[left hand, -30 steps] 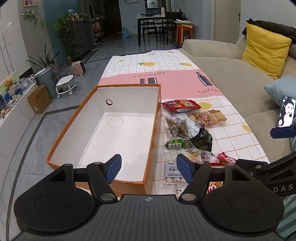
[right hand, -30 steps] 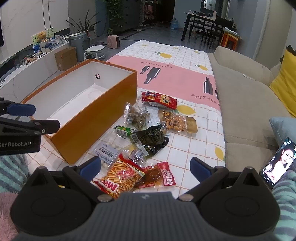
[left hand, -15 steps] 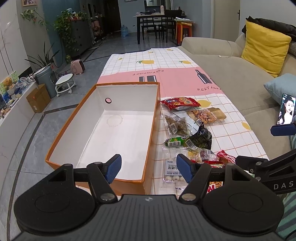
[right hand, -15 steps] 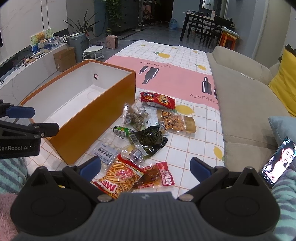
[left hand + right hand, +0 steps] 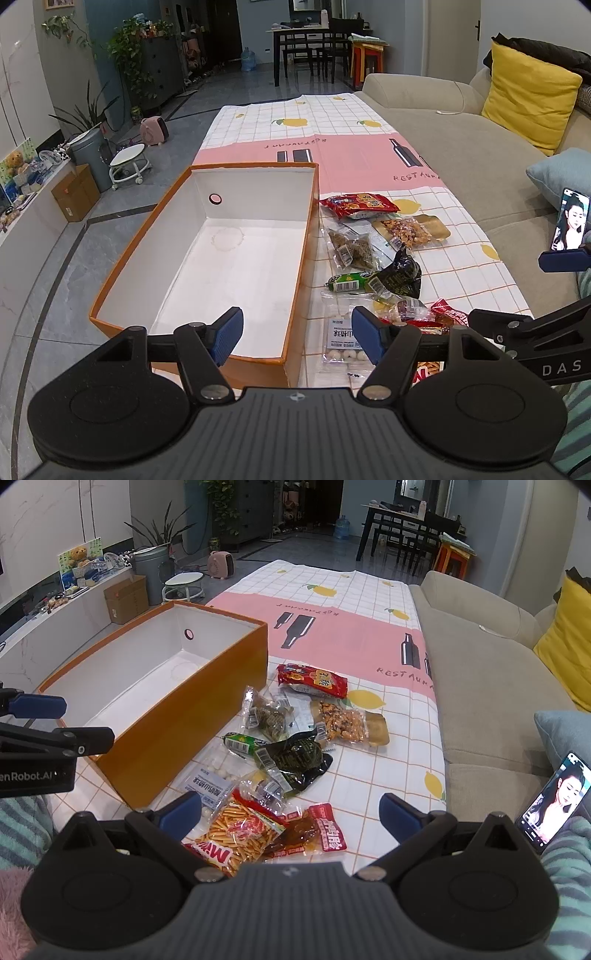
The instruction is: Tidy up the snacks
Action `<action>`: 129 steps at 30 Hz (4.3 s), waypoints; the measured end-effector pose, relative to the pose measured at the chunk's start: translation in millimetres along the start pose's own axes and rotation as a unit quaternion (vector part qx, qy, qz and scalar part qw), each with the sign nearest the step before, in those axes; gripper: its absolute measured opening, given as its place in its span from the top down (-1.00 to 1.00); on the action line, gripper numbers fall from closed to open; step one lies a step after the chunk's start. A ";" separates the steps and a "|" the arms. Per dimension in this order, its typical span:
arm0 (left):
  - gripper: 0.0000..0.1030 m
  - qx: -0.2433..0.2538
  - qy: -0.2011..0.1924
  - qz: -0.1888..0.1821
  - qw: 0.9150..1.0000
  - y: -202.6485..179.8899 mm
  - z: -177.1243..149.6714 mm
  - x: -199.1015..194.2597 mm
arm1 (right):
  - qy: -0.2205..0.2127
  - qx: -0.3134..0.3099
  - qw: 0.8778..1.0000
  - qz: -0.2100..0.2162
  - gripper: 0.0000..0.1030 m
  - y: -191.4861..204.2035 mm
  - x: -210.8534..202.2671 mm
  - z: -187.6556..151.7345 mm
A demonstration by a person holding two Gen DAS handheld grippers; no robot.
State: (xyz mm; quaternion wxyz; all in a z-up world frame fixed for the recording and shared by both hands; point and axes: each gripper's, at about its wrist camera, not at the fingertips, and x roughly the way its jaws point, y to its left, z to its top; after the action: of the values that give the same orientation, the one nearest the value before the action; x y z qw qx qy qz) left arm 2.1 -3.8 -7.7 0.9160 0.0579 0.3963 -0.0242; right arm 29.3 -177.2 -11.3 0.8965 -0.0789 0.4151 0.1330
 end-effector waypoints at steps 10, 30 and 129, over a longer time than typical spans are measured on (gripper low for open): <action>-0.52 -0.001 0.006 -0.006 1.000 -1.2 1.7 1.2 | 0.001 0.003 1.000 0.002 -0.92 -1.8 -0.1 0.6; -0.46 0.072 0.063 -0.158 0.983 -58.0 1.1 35.1 | 0.046 0.071 0.996 0.018 -0.48 -61.0 44.6 -22.8; 0.15 -0.036 -0.004 -0.128 0.991 17.2 45.6 0.3 | -0.104 0.085 0.982 0.135 1.00 -15.6 -18.3 34.1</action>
State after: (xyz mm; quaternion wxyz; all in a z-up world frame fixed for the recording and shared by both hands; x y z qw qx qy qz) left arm 36.9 7.6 24.6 0.9082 -0.0263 0.3977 -0.1274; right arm 47.4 -186.6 25.1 0.9120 0.0684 0.3367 0.2241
